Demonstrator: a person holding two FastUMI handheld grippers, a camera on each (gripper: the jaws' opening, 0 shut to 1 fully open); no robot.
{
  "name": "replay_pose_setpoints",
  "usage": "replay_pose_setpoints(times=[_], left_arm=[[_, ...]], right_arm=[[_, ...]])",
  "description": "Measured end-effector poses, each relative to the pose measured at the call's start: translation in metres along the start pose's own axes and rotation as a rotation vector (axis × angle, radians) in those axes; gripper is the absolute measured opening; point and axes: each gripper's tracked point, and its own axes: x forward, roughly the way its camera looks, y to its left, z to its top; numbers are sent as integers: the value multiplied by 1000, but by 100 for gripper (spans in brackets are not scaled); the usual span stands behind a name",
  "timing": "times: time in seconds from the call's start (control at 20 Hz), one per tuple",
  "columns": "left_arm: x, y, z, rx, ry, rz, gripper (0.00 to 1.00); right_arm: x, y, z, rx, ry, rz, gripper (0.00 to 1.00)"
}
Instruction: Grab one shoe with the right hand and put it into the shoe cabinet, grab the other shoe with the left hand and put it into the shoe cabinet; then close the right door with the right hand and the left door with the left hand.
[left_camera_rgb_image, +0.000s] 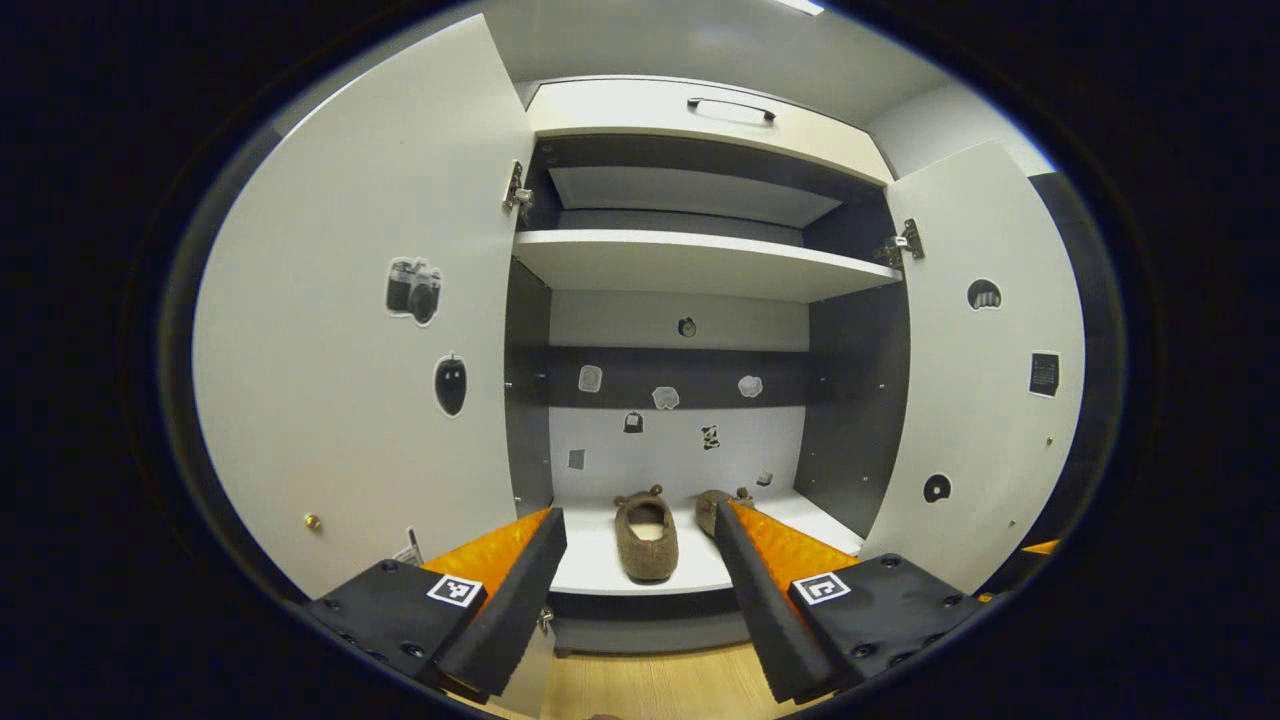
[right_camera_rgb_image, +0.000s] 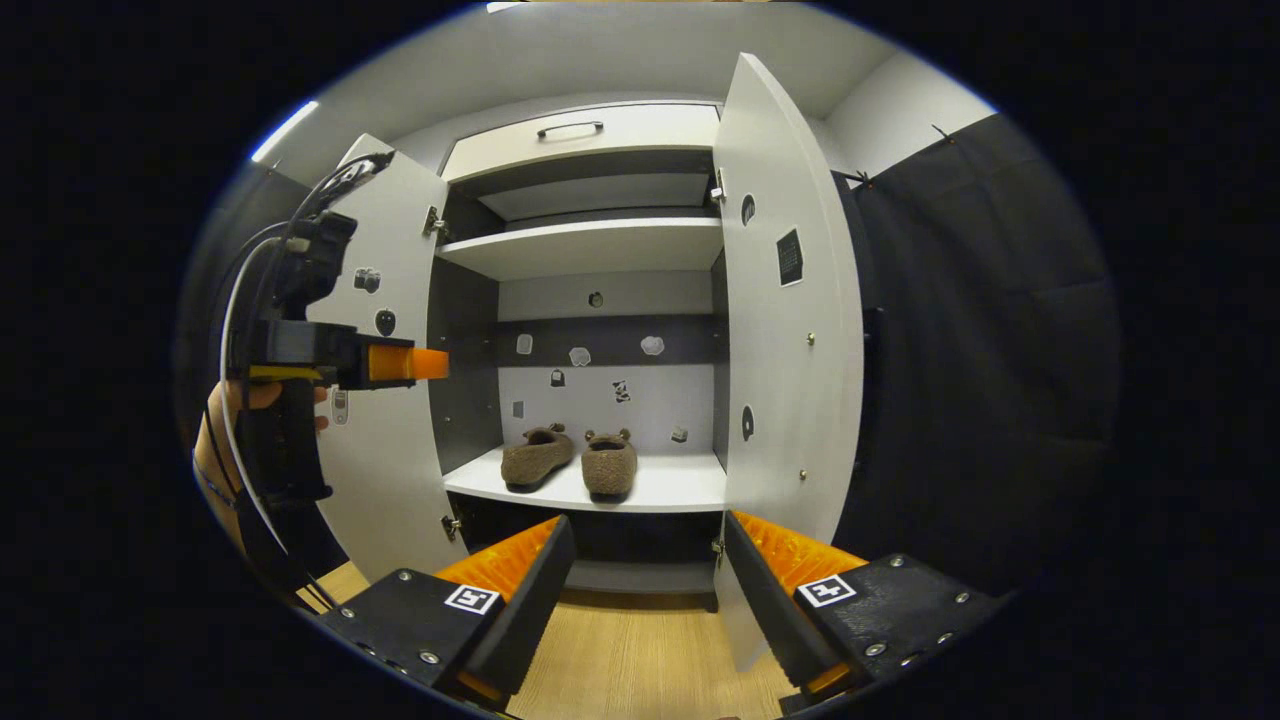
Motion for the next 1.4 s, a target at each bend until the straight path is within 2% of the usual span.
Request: replay_pose_setpoints(times=[0.3, 0.5, 0.55, 0.75, 1.1, 1.3, 1.4], left_arm=[[-58, 2, -16, 7, -32, -8, 95], [-82, 2, -26, 13, -52, -19, 99], [-87, 3, -29, 26, -50, -18, 96], [-95, 4, -43, 21, -18, -16, 97], [-105, 20, -42, 22, -28, 30, 95], [-112, 29, -40, -1, -29, 47, 95], [-112, 32, -40, -16, -30, 51, 97]], right_arm=[[-17, -68, -7, -50, -8, -118, 93], [-18, -126, -19, -53, 16, -229, 93], [-16, -137, -21, -51, 17, -252, 93], [-3, -180, -31, -58, 15, -320, 92], [50, -213, -50, 14, 8, -296, 93], [65, -195, -56, 68, 17, -201, 93], [71, -191, -57, 51, 19, -184, 92]])
